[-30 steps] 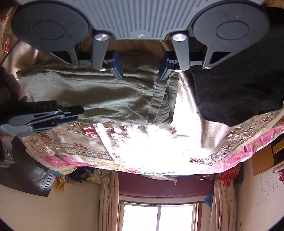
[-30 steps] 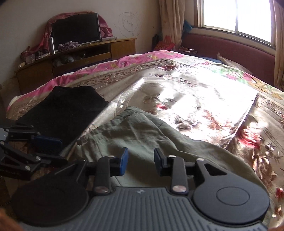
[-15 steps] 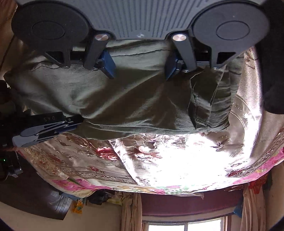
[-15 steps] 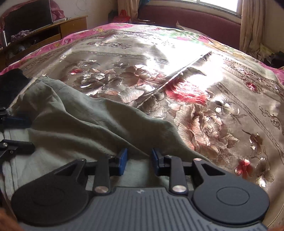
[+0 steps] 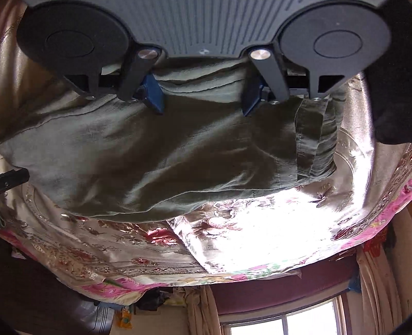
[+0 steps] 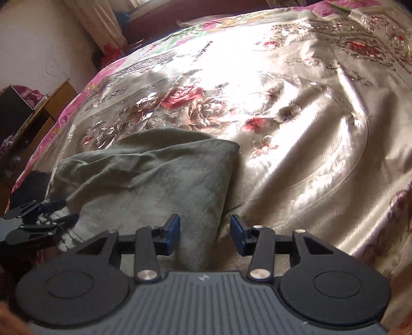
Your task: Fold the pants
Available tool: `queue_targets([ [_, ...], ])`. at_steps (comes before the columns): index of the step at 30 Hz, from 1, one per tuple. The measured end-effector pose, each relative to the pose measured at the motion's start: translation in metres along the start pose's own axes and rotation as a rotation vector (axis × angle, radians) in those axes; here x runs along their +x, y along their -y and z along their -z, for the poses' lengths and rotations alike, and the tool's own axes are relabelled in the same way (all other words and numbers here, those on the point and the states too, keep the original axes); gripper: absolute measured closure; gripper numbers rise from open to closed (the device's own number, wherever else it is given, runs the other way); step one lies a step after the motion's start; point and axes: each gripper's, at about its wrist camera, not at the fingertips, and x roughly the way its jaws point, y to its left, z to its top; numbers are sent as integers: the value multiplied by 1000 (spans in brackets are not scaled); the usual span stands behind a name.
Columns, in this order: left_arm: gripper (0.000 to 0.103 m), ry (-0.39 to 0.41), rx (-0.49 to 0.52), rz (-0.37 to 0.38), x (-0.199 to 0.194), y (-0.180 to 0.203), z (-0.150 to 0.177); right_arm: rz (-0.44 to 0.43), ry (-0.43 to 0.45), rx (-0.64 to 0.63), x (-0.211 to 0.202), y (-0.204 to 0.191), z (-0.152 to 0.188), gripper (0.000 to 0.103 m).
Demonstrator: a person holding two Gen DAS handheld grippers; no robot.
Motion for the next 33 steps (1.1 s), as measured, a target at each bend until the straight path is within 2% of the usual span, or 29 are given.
queue_targets([
  [2,23,1,-29,-7,-8,-3,-4,-54,-20,30,9,3,2,57],
  [3,23,4,-26,-19,-12,-3,-5,-62,-23,34,14,3,2,53],
  [5,23,-7,-9,-39,-14,-2,-6,-90,-21,60,20,7,-1,52],
  [7,23,-10,19,-43,-17,3,-8,-149,4,103,13,9,-2,58],
  [8,23,-9,34,-37,-18,7,-9,-195,17,122,5,9,-2,67],
  [10,23,-8,64,-17,-17,16,-11,-259,40,116,-6,6,-1,69],
  [12,23,-6,87,-10,-13,22,-14,-274,35,111,2,6,-3,69],
  [14,23,-8,91,-23,-7,25,-16,-268,-26,125,25,7,-5,68],
  [16,23,4,65,-18,-6,23,-18,-279,-79,140,46,7,-4,67],
  [17,23,3,53,-18,-5,20,-19,-286,-71,150,50,5,-3,67],
  [18,23,-6,42,-19,-3,18,-19,-289,-65,157,51,4,-3,71],
  [19,23,-20,32,-23,0,17,-20,-292,-58,157,50,2,-4,80],
  [20,23,-27,19,-23,1,17,-19,-310,-44,170,46,3,-5,94],
  [21,23,-28,15,-18,0,18,-19,-326,-21,189,41,6,-6,95],
  [24,22,-29,1,38,-2,30,-22,-297,23,195,25,19,-10,97],
  [27,22,-18,39,80,-1,55,-28,-242,34,227,9,42,-12,97],
  [33,22,-11,106,212,8,116,-38,-115,102,231,-46,82,-12,96],
])
